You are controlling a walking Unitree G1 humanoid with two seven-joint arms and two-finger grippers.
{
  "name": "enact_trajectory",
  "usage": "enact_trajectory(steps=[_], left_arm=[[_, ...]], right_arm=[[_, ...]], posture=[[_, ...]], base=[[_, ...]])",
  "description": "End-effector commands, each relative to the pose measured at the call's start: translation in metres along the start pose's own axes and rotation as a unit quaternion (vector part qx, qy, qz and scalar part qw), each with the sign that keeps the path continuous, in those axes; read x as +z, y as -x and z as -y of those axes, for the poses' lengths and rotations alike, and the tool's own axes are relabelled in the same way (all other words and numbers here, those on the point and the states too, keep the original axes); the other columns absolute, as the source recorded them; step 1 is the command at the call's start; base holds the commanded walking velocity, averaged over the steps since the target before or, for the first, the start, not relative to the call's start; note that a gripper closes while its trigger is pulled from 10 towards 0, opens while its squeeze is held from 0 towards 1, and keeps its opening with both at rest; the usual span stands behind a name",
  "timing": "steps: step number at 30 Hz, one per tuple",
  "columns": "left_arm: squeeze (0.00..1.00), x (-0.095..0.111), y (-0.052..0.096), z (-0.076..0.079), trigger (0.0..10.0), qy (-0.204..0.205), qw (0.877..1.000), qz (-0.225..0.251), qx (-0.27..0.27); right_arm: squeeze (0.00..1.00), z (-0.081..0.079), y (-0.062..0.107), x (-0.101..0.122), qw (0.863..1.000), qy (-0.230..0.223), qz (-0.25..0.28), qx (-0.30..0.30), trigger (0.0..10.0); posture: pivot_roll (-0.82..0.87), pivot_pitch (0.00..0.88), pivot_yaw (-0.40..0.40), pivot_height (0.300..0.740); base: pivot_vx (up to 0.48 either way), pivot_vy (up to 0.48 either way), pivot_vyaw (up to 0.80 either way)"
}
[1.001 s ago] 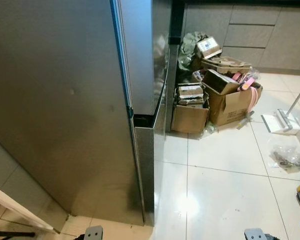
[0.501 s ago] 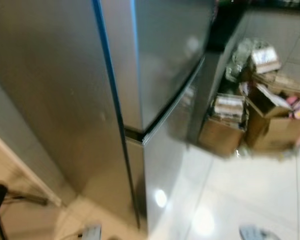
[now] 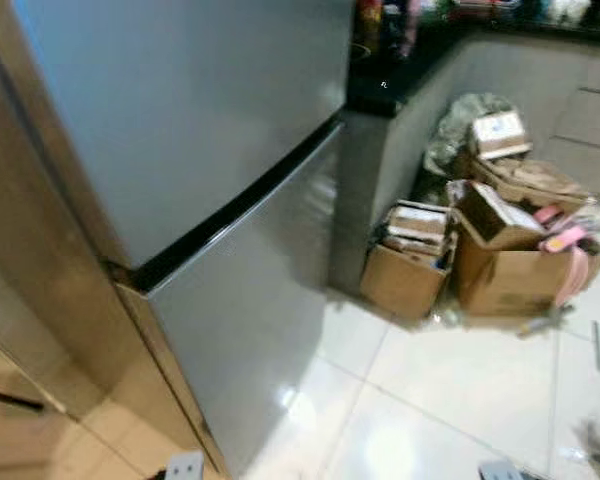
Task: Restocking fridge
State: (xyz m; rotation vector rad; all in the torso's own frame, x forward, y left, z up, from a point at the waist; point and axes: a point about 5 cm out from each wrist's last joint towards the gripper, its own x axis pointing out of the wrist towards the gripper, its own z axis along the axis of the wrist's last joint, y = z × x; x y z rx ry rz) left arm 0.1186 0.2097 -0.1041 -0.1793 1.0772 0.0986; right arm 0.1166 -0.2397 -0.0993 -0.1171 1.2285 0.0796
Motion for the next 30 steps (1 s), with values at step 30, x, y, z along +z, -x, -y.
enact_trajectory(steps=[30], left_arm=[[0.00, -0.0044, 0.0017, -0.0045, 10.0, 0.019, 1.000, -0.002, 0.007]], right_arm=[[0.00, -0.0076, -0.0001, -0.0040, 0.998, 0.031, -0.009, 0.047, 10.0]], posture=[[-0.07, 0.000, -0.023, 0.740]], base=[[0.000, -0.138, 0.18]])
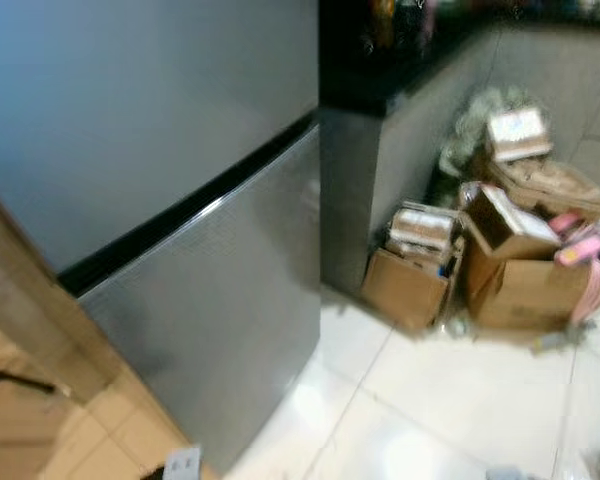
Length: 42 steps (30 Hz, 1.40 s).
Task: Restocking fridge
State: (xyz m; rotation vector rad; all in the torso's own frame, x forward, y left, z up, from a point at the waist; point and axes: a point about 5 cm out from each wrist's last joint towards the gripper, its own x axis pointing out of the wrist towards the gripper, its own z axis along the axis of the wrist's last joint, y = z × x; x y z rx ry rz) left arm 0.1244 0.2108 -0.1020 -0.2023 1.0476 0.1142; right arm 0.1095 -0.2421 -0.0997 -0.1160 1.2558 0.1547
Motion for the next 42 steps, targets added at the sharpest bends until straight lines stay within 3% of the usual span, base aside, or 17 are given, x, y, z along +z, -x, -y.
enact_trajectory(steps=[1, 21, 36, 42], left_arm=[[0.00, -0.010, 0.003, -0.005, 10.0, 0.006, 1.000, -0.016, 0.008], [0.00, -0.008, 0.003, -0.006, 10.0, 0.008, 1.000, -0.010, 0.008], [0.00, -0.002, 0.003, -0.011, 10.0, 0.009, 1.000, 0.003, 0.013], [0.00, -0.001, 0.002, -0.008, 10.0, 0.001, 1.000, 0.004, 0.000]], right_arm=[[0.00, -0.009, -0.003, 0.004, 1.000, 0.016, 0.004, 0.020, 10.0], [0.00, -0.008, -0.002, 0.002, 1.000, 0.010, 0.007, 0.010, 10.0], [0.00, -0.006, -0.002, 0.002, 1.000, 0.015, 0.003, -0.008, 10.0], [0.00, -0.006, -0.002, 0.002, 1.000, 0.012, 0.004, -0.008, 10.0]], posture=[[-0.07, 0.000, -0.023, 0.740], [-0.07, 0.000, -0.020, 0.740], [-0.06, 0.000, -0.021, 0.740], [-0.07, 0.000, -0.016, 0.740]], base=[[0.000, 0.000, 0.77], [0.000, 0.000, 0.76], [0.000, 0.000, 0.00], [0.000, -0.411, 0.00]])
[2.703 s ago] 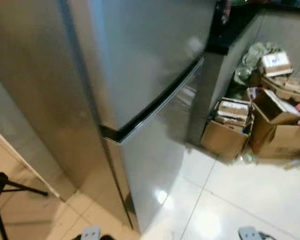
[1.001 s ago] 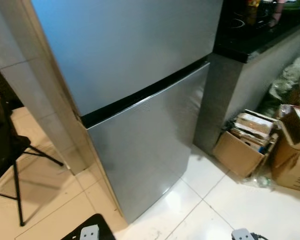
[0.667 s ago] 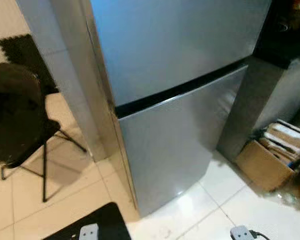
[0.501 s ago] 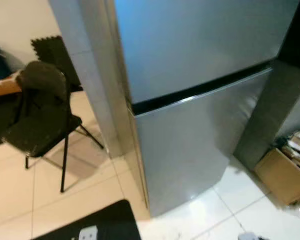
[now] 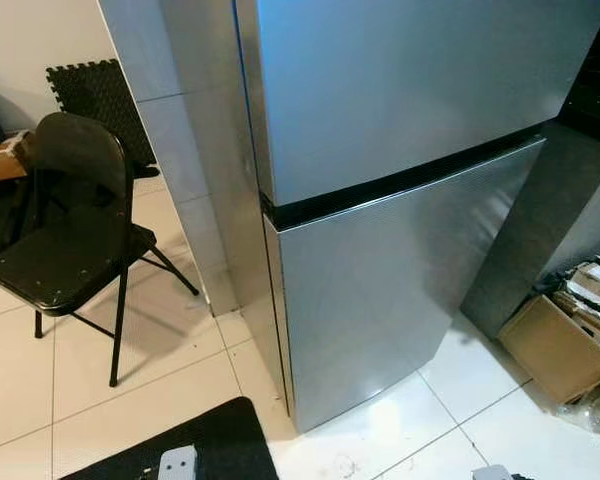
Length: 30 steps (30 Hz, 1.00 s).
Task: Restocking fridge
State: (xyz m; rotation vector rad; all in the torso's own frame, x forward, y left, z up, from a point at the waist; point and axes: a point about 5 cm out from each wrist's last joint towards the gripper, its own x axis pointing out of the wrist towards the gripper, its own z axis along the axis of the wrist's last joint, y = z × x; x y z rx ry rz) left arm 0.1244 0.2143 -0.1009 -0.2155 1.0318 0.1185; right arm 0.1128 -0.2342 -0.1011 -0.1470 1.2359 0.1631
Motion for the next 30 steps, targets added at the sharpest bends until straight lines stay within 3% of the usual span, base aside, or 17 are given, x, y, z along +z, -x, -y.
enact_trajectory(steps=[1, 4, 17, 23, 24, 25, 26, 27, 30], left_arm=[[0.00, -0.002, 0.001, -0.004, 10.0, -0.001, 1.000, -0.002, 0.004], [0.00, -0.002, 0.001, -0.004, 10.0, 0.013, 1.000, 0.001, 0.003], [0.00, 0.002, 0.001, -0.002, 10.0, 0.023, 1.000, 0.014, 0.000], [0.00, 0.025, 0.004, -0.022, 10.0, 0.068, 0.994, 0.077, 0.033], [0.00, 0.042, 0.008, -0.039, 10.0, 0.093, 0.987, 0.119, 0.055], [0.00, 0.048, 0.010, -0.044, 10.0, 0.103, 0.984, 0.136, 0.061], [0.71, 0.057, 0.012, -0.049, 10.0, 0.117, 0.979, 0.158, 0.056], [1.00, 0.065, 0.013, -0.052, 10.0, 0.127, 0.974, 0.178, 0.049], [1.00, 0.073, 0.015, -0.055, 10.0, 0.134, 0.970, 0.197, 0.043]], right_arm=[[0.00, 0.001, 0.000, -0.002, 1.000, -0.002, -0.005, -0.002, 10.0], [0.00, 0.000, 0.000, -0.002, 1.000, -0.003, -0.005, -0.002, 10.0], [0.00, 0.000, 0.000, -0.003, 1.000, -0.006, -0.006, -0.001, 10.0], [0.00, 0.002, 0.001, -0.002, 1.000, -0.012, -0.001, -0.004, 10.0], [0.00, 0.002, 0.001, -0.002, 1.000, -0.014, 0.000, -0.005, 10.0], [0.00, 0.003, 0.001, -0.002, 1.000, -0.015, 0.000, -0.005, 10.0], [0.00, 0.002, 0.001, -0.002, 1.000, -0.015, 0.000, -0.004, 10.0], [0.00, 0.002, 0.001, -0.002, 1.000, -0.015, 0.000, -0.004, 10.0], [0.00, 0.002, 0.001, -0.002, 1.000, -0.015, 0.000, -0.003, 10.0]], posture=[[-0.07, 0.000, -0.016, 0.740], [-0.07, 0.000, -0.016, 0.740], [-0.07, 0.000, -0.015, 0.740], [-0.07, 0.000, -0.017, 0.740], [-0.06, 0.000, -0.019, 0.740], [-0.06, 0.000, -0.019, 0.740], [-0.06, 0.000, -0.019, 0.740], [-0.06, 0.000, -0.020, 0.740], [-0.06, 0.000, -0.020, 0.740]], base=[[0.000, -0.472, 0.00], [0.000, -0.380, 0.00], [0.000, 0.000, 0.00], [0.000, 0.000, 0.00], [0.000, 0.000, 0.00], [0.000, 0.000, 0.00], [0.000, 0.000, 0.00], [0.000, 0.000, 0.00], [0.000, 0.000, 0.00]])
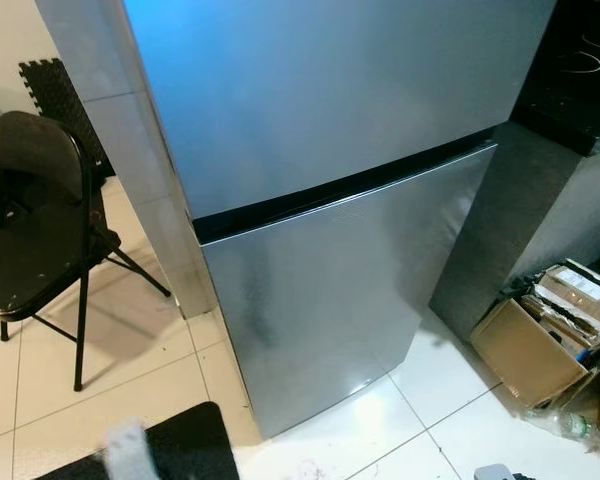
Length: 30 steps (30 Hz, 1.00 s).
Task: Restocking fridge
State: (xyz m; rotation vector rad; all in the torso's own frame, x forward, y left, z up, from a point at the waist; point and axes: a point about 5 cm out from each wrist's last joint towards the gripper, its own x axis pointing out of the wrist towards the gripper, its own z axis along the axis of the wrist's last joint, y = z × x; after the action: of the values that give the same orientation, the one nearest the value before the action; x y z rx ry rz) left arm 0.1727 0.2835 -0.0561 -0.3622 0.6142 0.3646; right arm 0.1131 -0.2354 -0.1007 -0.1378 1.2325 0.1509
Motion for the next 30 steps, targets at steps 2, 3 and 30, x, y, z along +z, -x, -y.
enact_trajectory(steps=[2, 3, 30], left_arm=[[1.00, 0.027, -0.003, -0.005, 10.0, 0.026, 0.998, 0.056, -0.031], [1.00, 0.039, -0.005, -0.005, 10.0, 0.031, 0.996, 0.078, -0.042], [1.00, 0.197, 0.016, 0.120, 10.0, -0.158, 0.772, 0.244, -0.566]], right_arm=[[0.00, 0.000, 0.000, -0.003, 1.000, -0.008, -0.003, 0.000, 10.0], [0.00, 0.000, 0.000, -0.003, 1.000, -0.008, -0.003, 0.001, 10.0], [0.00, 0.002, 0.001, -0.006, 1.000, -0.004, -0.007, 0.000, 10.0]], posture=[[-0.06, 0.000, -0.021, 0.740], [-0.06, 0.000, -0.021, 0.740], [-0.06, 0.000, -0.025, 0.740]], base=[[0.000, 0.000, 0.00], [0.000, 0.000, 0.00], [0.000, 0.000, 0.00]])
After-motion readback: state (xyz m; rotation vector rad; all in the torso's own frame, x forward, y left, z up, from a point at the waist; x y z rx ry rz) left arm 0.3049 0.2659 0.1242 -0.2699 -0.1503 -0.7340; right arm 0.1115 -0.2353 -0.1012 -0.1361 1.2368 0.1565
